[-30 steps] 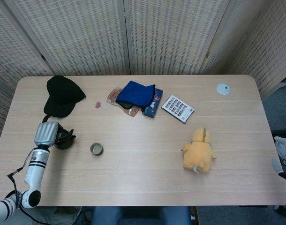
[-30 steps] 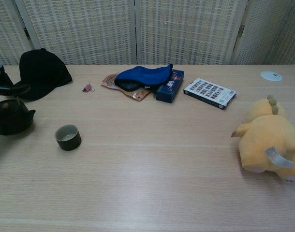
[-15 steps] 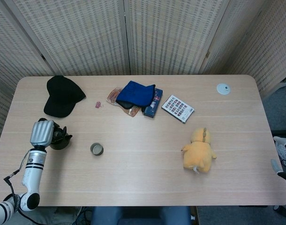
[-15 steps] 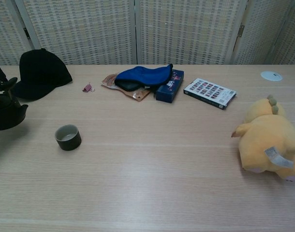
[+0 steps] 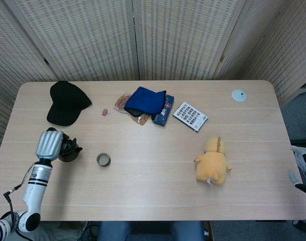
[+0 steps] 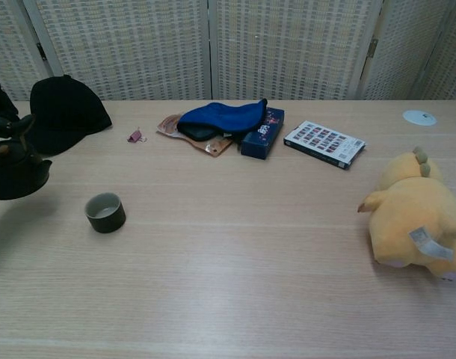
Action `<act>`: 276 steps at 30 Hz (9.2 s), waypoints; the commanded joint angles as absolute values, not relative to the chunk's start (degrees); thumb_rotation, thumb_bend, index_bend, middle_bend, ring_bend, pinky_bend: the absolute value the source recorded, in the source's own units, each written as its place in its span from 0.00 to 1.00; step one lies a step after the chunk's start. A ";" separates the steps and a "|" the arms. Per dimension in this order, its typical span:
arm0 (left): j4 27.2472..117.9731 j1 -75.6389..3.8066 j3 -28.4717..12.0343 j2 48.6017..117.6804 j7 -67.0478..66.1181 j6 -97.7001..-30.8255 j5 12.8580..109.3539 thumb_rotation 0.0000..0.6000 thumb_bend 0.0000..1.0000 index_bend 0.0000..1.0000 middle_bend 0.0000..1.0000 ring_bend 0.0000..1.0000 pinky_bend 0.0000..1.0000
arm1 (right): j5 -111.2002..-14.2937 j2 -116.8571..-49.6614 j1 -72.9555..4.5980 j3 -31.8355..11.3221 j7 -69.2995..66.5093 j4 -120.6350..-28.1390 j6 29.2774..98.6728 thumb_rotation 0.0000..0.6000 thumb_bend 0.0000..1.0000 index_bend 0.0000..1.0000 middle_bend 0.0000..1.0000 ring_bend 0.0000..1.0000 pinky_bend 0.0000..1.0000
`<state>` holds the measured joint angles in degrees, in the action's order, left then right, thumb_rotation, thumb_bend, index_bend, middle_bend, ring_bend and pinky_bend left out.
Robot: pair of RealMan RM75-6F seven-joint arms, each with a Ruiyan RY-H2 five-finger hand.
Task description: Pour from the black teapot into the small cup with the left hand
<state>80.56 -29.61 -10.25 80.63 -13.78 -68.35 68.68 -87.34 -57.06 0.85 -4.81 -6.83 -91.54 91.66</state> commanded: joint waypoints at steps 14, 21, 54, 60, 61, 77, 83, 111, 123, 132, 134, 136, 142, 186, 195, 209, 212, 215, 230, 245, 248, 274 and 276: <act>86.37 -30.56 -9.05 80.82 -17.93 -68.94 72.51 0.49 0.47 1.00 1.00 1.00 0.40 | -87.24 -54.78 0.51 -5.76 -4.43 -94.53 92.35 1.00 0.30 0.25 0.28 0.19 0.16; 85.72 -31.45 -8.79 82.33 -19.80 -68.44 73.22 0.56 0.47 1.00 1.00 1.00 0.43 | -86.80 -54.73 0.66 -5.58 -4.36 -94.67 92.09 1.00 0.30 0.25 0.28 0.19 0.16; 84.66 -33.39 -7.70 85.99 -26.74 -67.93 75.01 0.87 0.47 1.00 1.00 1.00 0.43 | -86.07 -55.46 1.66 -5.32 -5.97 -92.99 92.66 1.00 0.30 0.25 0.28 0.19 0.16; 83.57 -34.00 -6.99 87.52 -28.90 -68.24 76.67 0.86 0.47 1.00 1.00 1.00 0.43 | -86.05 -55.38 1.84 -5.31 -6.04 -93.01 92.84 1.00 0.30 0.25 0.28 0.19 0.16; 83.57 -34.01 -6.95 87.66 -29.02 -68.16 76.62 0.86 0.47 1.00 1.00 1.00 0.43 | -86.04 -55.36 1.89 -5.30 -6.05 -93.01 92.88 1.00 0.30 0.25 0.28 0.19 0.16; 80.86 -34.41 -5.88 89.25 -32.04 -69.60 80.08 0.86 0.47 1.00 1.00 1.00 0.43 | -85.98 -55.27 2.11 -5.34 -6.50 -92.75 92.97 1.00 0.30 0.25 0.28 0.19 0.16; 80.67 -34.26 -5.61 89.18 -32.90 -69.77 80.60 0.86 0.47 1.00 1.00 1.00 0.43 | -86.00 -55.32 2.07 -5.38 -6.49 -92.70 92.92 1.00 0.30 0.25 0.28 0.19 0.16; 77.76 -33.66 -4.54 89.76 -36.86 -71.90 84.85 0.88 0.47 1.00 1.00 1.00 0.43 | -86.05 -55.49 2.52 -5.36 -6.77 -92.50 93.40 1.00 0.30 0.25 0.28 0.19 0.16; 76.63 -33.41 -4.59 90.14 -37.73 -72.48 85.77 0.88 0.47 1.00 1.00 1.00 0.43 | -86.10 -55.50 2.52 -5.39 -6.66 -92.59 93.39 1.00 0.30 0.25 0.28 0.19 0.16; 76.74 -33.24 -4.84 90.16 -37.65 -72.57 85.90 0.87 0.47 1.00 1.00 1.00 0.43 | -86.18 -55.43 2.65 -5.41 -6.62 -92.69 93.62 1.00 0.30 0.25 0.28 0.19 0.16; 77.05 -33.18 -4.97 90.15 -37.43 -72.41 85.63 0.87 0.47 1.00 1.00 1.00 0.43 | -86.17 -55.40 2.69 -5.42 -6.66 -92.68 93.68 1.00 0.30 0.25 0.28 0.19 0.16; 77.36 -33.14 -5.08 90.07 -37.18 -72.27 85.44 0.85 0.47 1.00 1.00 1.00 0.43 | -86.18 -55.39 2.71 -5.44 -6.68 -92.68 93.74 1.00 0.30 0.25 0.28 0.19 0.16; 77.43 -33.17 -5.56 90.13 -35.81 -72.45 85.45 0.68 0.47 1.00 1.00 1.00 0.43 | -86.19 -55.41 2.77 -5.48 -6.72 -92.72 93.86 1.00 0.30 0.25 0.28 0.19 0.16; 75.22 -31.90 -13.10 87.64 -5.93 -69.40 74.97 0.43 0.47 1.00 1.00 0.98 0.43 | -85.71 -55.71 2.32 -5.55 -5.78 -93.05 92.80 1.00 0.30 0.25 0.28 0.19 0.16; 69.73 -32.16 -12.83 89.21 -2.73 -67.98 74.33 0.34 0.47 1.00 1.00 0.97 0.43 | -85.47 -55.89 2.23 -5.55 -5.87 -92.79 92.48 1.00 0.30 0.25 0.28 0.19 0.16; 65.24 -32.55 -12.66 89.81 -0.64 -65.56 73.15 0.00 0.38 1.00 1.00 0.95 0.43 | -85.19 -56.29 2.00 -5.55 -6.23 -92.20 91.89 1.00 0.30 0.25 0.28 0.19 0.16; 64.50 -32.59 -12.70 90.00 -0.36 -65.31 72.93 0.00 0.36 1.00 1.00 0.94 0.43 | -85.16 -56.36 1.95 -5.56 -6.22 -92.18 91.82 1.00 0.30 0.25 0.28 0.19 0.16; 63.71 -32.63 -12.65 90.16 -0.31 -64.85 72.64 0.00 0.35 1.00 1.00 0.94 0.43 | -85.11 -56.39 1.85 -5.58 -6.18 -92.17 91.65 1.00 0.30 0.25 0.28 0.19 0.16; 58.64 -32.88 -12.12 91.60 -0.22 -62.32 71.47 0.00 0.34 1.00 1.00 0.91 0.43 | -84.75 -56.56 1.59 -5.64 -6.07 -92.03 91.10 1.00 0.30 0.25 0.28 0.19 0.16; 54.73 -33.29 -11.46 93.67 -0.83 -60.22 71.05 0.00 0.34 0.99 1.00 0.89 0.41 | -84.44 -56.72 1.77 -5.58 -6.32 -91.66 91.09 1.00 0.30 0.25 0.28 0.19 0.16; 54.50 -33.28 -11.33 93.83 -1.18 -59.88 70.94 0.00 0.34 0.98 1.00 0.89 0.41 | -84.43 -56.78 1.75 -5.62 -6.40 -91.57 91.08 1.00 0.30 0.25 0.28 0.19 0.16; 56.01 -32.64 -11.82 92.96 -2.28 -60.73 70.59 0.00 0.27 0.64 0.62 0.52 0.36 | -84.60 -56.88 1.75 -5.69 -6.70 -91.42 91.26 1.00 0.30 0.25 0.28 0.19 0.16; 56.23 -32.60 -11.84 92.85 -2.15 -60.65 70.54 0.00 0.27 0.61 0.57 0.47 0.34 | -84.58 -56.87 1.77 -5.70 -6.74 -91.42 91.29 1.00 0.30 0.25 0.28 0.18 0.16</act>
<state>56.26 -32.60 -11.84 92.84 -2.16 -60.67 70.55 -84.58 -56.87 1.77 -5.70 -6.74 -91.42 91.28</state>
